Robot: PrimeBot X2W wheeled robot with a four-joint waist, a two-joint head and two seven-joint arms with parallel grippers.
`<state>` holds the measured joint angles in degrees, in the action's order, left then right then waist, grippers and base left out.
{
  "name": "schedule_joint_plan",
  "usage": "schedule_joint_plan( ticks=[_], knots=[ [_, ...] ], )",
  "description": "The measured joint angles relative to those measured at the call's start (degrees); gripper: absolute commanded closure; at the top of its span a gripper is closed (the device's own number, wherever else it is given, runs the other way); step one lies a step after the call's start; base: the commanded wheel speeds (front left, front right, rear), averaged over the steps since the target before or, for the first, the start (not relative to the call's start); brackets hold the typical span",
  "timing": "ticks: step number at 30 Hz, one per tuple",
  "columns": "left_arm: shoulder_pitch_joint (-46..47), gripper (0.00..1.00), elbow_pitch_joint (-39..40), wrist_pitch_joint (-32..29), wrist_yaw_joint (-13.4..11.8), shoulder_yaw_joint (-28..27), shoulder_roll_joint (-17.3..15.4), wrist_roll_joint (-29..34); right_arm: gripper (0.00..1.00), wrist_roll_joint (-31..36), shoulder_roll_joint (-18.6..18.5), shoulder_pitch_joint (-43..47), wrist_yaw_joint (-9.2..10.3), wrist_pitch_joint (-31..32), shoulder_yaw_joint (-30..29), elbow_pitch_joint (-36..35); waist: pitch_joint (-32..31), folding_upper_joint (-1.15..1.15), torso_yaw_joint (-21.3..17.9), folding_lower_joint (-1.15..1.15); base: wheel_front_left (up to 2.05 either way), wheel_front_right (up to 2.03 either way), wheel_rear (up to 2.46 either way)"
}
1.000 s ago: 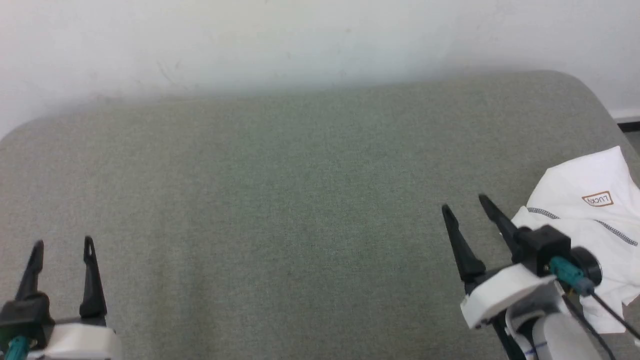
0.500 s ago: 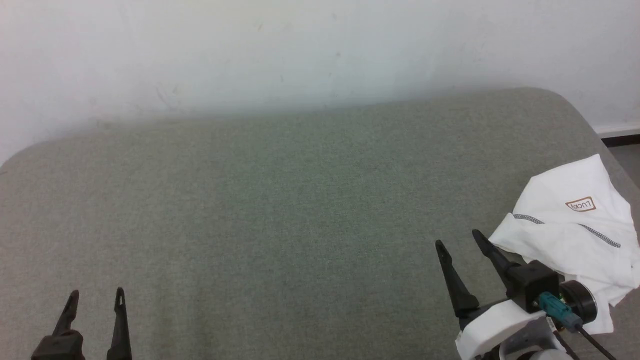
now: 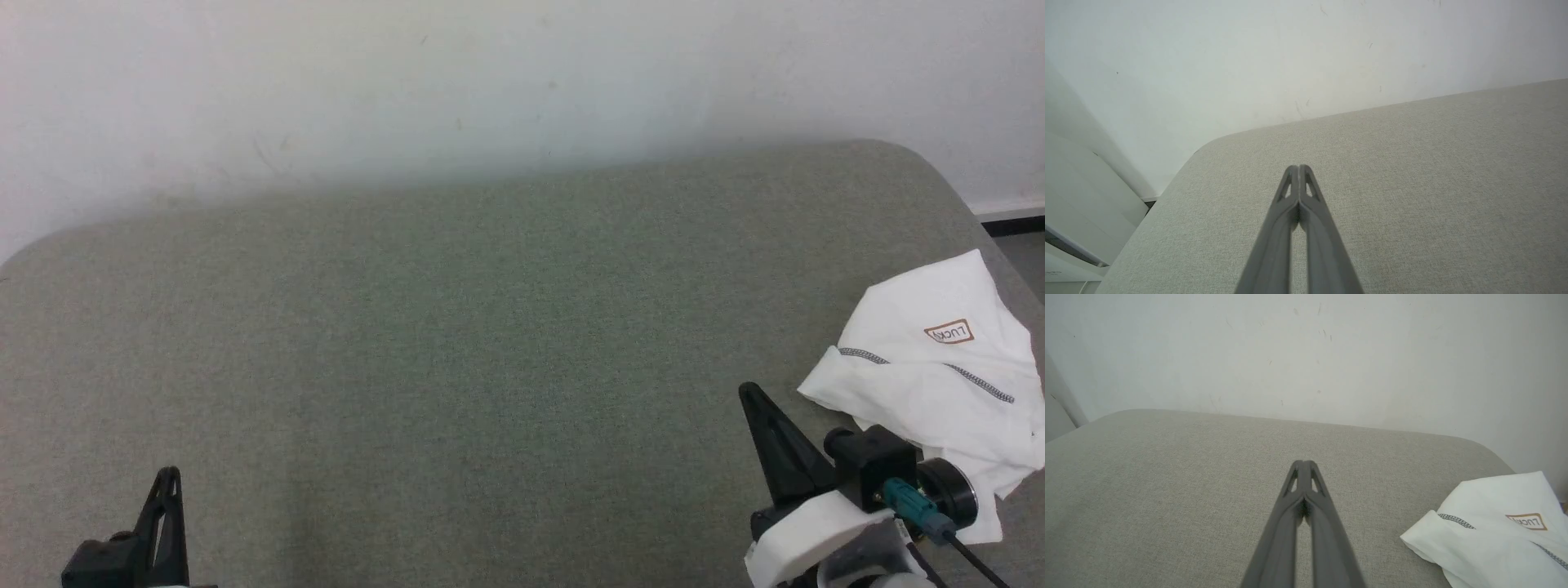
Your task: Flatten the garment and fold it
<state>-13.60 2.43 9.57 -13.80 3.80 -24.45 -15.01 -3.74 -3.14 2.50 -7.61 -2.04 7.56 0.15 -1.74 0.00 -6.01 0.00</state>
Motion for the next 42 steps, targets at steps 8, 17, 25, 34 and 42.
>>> schedule_joint_plan(
  ticks=[8,17,25,34,42],
  knots=[
    [0.1,1.00,-0.1,-0.6,0.7,-0.1,1.2,0.6,1.00,0.2,0.0,0.0,0.00,0.0,-0.3,0.0,0.1,0.00,0.4,0.00,0.00,0.00,0.00],
    [1.2,1.00,-0.3,-1.4,1.7,-0.3,2.9,1.7,1.00,0.2,0.0,-0.1,0.00,0.3,-1.0,0.0,0.3,0.00,0.9,0.00,0.00,0.00,0.00],
    [2.1,1.00,-0.4,-2.0,2.7,-0.5,4.3,2.5,1.00,0.4,0.0,-0.1,0.00,0.4,-1.5,0.0,0.4,0.00,1.3,0.00,0.00,0.00,0.00],
    [2.8,1.00,-0.6,-2.6,3.7,-0.8,5.8,3.9,1.00,0.7,0.0,-0.1,0.00,0.5,-2.0,0.0,0.5,0.00,1.7,0.00,0.00,0.00,0.00],
    [3.6,1.00,-0.7,-3.1,4.4,-1.0,7.2,4.7,1.00,0.8,0.0,-0.2,0.00,0.5,-2.4,0.0,0.6,0.00,2.1,0.00,0.00,0.00,0.00]
  ],
)
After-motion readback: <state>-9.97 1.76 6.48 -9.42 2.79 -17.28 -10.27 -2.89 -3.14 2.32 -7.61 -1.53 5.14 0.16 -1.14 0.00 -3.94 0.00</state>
